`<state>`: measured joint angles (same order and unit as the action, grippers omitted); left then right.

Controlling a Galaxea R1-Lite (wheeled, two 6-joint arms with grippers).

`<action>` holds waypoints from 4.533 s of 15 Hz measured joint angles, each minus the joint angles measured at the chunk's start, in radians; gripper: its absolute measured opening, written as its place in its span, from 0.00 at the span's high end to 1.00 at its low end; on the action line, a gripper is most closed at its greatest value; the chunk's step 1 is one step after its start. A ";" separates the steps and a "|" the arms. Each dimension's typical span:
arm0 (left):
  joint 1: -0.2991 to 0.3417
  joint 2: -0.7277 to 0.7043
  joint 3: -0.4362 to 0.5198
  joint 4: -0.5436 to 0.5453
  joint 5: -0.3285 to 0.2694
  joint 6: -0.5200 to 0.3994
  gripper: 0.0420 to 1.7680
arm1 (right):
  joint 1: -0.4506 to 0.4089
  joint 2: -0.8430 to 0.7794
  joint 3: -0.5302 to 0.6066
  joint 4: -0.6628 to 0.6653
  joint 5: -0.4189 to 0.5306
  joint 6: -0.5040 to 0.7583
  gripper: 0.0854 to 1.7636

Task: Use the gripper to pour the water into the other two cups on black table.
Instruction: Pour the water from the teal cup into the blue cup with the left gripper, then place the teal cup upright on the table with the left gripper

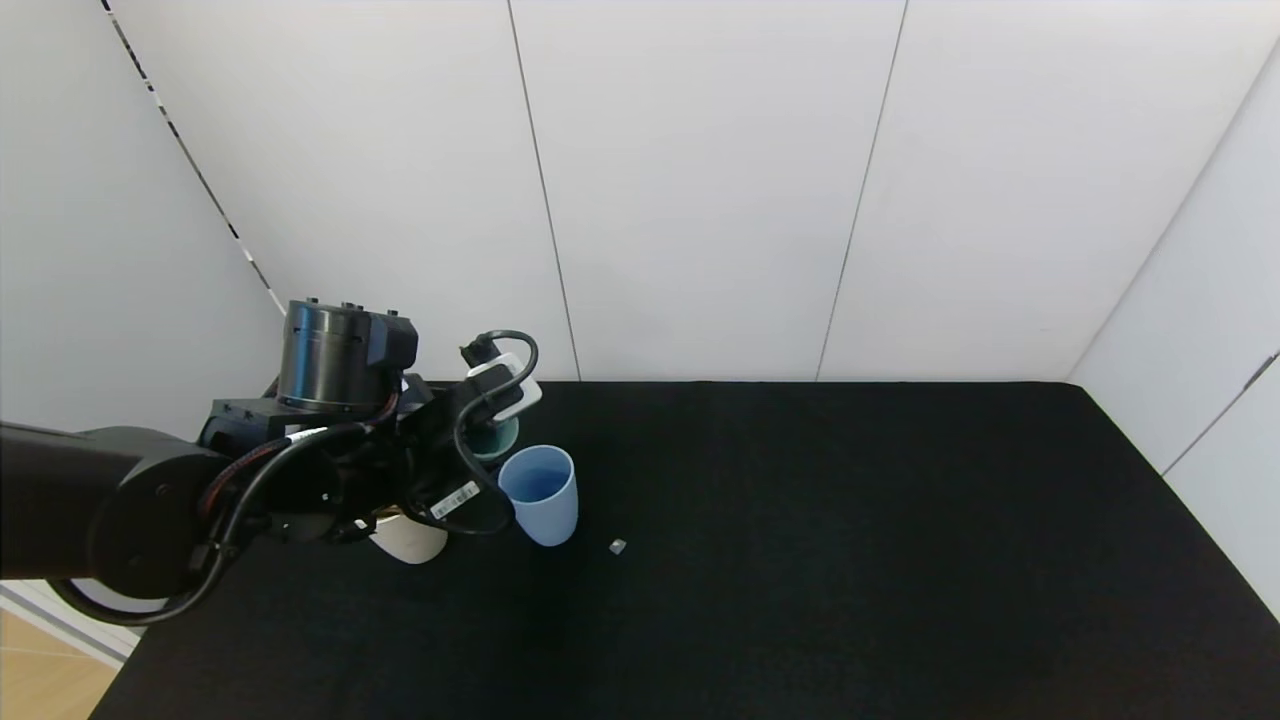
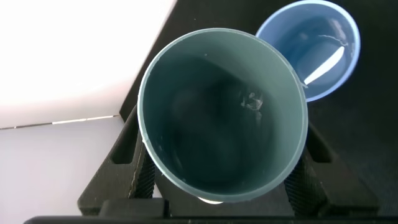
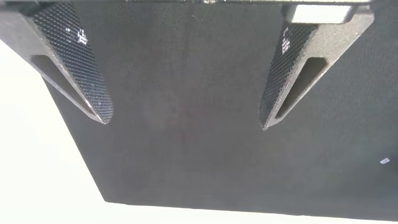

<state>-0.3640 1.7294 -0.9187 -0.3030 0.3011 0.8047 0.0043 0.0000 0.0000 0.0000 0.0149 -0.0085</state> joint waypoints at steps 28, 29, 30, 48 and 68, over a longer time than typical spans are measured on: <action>-0.052 0.086 -0.058 0.003 0.280 0.293 0.36 | 0.000 0.000 0.000 0.000 0.000 0.000 0.03; -0.052 0.087 -0.059 0.003 0.286 0.304 0.36 | 0.000 0.000 0.000 0.000 0.000 0.000 0.03; -0.052 0.087 -0.060 0.002 0.290 0.311 0.36 | 0.000 0.000 0.000 0.000 0.000 0.000 0.03; -0.066 0.080 -0.080 -0.012 0.312 0.346 0.36 | 0.000 0.000 0.000 0.000 0.000 0.000 0.03; 0.055 0.236 -0.357 -0.002 0.150 -0.285 0.36 | 0.000 0.000 0.000 0.000 0.000 0.000 0.03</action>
<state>-0.3091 1.9651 -1.2762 -0.3053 0.4513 0.5200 0.0038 0.0000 0.0000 0.0000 0.0149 -0.0089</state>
